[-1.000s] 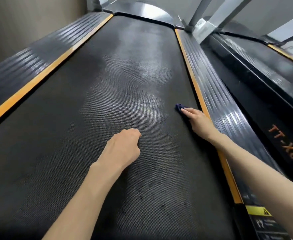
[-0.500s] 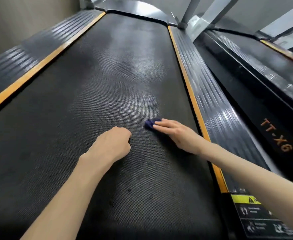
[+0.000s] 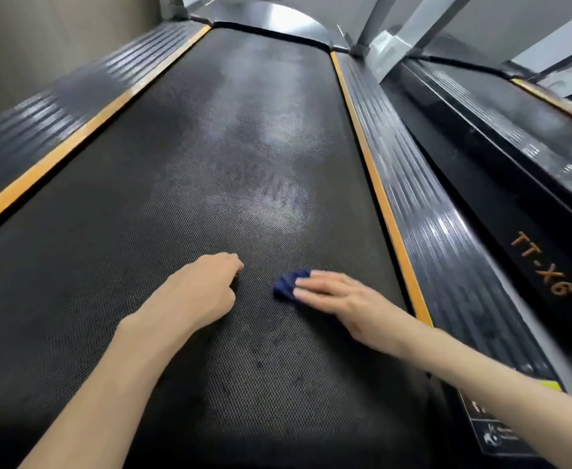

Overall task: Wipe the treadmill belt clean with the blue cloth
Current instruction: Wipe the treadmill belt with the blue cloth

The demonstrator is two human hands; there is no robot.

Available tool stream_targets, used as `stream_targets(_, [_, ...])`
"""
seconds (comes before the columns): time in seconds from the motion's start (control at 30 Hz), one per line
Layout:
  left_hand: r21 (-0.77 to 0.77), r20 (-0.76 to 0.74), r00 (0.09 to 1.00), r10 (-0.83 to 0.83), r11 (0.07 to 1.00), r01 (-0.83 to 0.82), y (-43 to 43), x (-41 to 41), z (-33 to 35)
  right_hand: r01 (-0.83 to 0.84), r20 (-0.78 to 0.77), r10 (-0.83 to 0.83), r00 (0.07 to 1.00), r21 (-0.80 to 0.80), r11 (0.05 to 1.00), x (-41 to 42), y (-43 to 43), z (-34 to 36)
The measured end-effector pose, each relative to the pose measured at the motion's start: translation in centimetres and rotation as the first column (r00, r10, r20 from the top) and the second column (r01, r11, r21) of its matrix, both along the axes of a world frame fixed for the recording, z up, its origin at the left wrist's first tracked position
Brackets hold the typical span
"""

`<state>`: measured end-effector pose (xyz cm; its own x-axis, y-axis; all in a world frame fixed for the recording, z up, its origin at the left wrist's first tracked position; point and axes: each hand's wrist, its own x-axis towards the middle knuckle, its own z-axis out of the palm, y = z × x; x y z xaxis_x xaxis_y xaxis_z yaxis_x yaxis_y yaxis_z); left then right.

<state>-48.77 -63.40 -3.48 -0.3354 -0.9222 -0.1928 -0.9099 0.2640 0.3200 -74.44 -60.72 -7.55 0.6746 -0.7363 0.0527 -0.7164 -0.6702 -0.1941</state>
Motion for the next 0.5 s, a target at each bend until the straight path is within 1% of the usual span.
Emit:
stream_targets(0.03, [-0.021,-0.015,1.000,0.001,1.000,-0.001,0.1,-0.2,0.3,0.087,0.030,-0.086,0.996,-0.040,0.995,-0.3,-2.5,-0.1])
stream_targets(0.07, [-0.046,-0.032,0.999,-0.002,0.999,0.001,0.2,-0.5,0.6,0.239,0.083,-0.233,0.969,-0.071,0.968,-0.5,-5.0,-0.1])
stream_targets(0.1, [-0.072,-0.046,0.999,-0.010,0.997,0.006,0.3,-0.6,0.7,0.394,0.121,-0.384,0.915,-0.067,0.917,-0.6,-7.0,0.1])
stream_targets(0.13, [-0.095,-0.059,0.998,-0.016,0.995,0.010,0.4,-0.6,0.8,0.500,0.143,-0.488,0.861,-0.060,0.864,-0.3,-8.3,0.1])
stream_targets(0.17, [-0.105,-0.076,0.997,-0.018,0.994,0.010,0.5,-0.4,0.7,0.530,0.134,-0.520,0.844,-0.048,0.847,0.2,-8.2,0.1])
stream_targets(0.2, [-0.101,-0.090,0.996,-0.021,0.995,0.012,0.5,-0.1,0.4,0.525,0.119,-0.519,0.846,-0.021,0.851,0.9,-7.1,0.0])
stream_targets(0.23, [-0.091,-0.105,0.994,-0.017,0.996,0.007,0.5,0.3,-0.1,0.469,0.102,-0.465,0.880,-0.027,0.883,1.6,-5.2,-0.1])
stream_targets(0.3, [-0.062,-0.128,0.992,-0.004,0.998,-0.004,0.3,1.3,-1.3,0.277,0.094,-0.272,0.958,-0.035,0.960,2.7,-0.1,-0.2])
stream_targets(0.4, [-0.070,-0.135,0.991,-0.013,0.998,0.003,0.3,2.5,-2.6,0.099,0.039,-0.098,0.994,-0.011,0.995,3.5,6.5,-0.7])
stream_targets(0.43, [-0.088,-0.146,0.989,-0.012,0.996,-0.001,0.2,2.8,-2.8,0.081,0.052,-0.080,0.995,-0.001,0.997,3.4,7.3,-0.5])
stream_targets(0.47, [-0.106,-0.161,0.987,-0.012,0.994,-0.005,0.3,2.9,-2.9,0.102,0.067,-0.101,0.993,-0.001,0.995,2.9,7.1,-0.4])
stream_targets(0.5, [-0.121,-0.177,0.984,-0.018,0.993,-0.003,0.4,3.0,-3.0,0.169,0.073,-0.167,0.983,-0.016,0.985,2.5,6.1,-0.4])
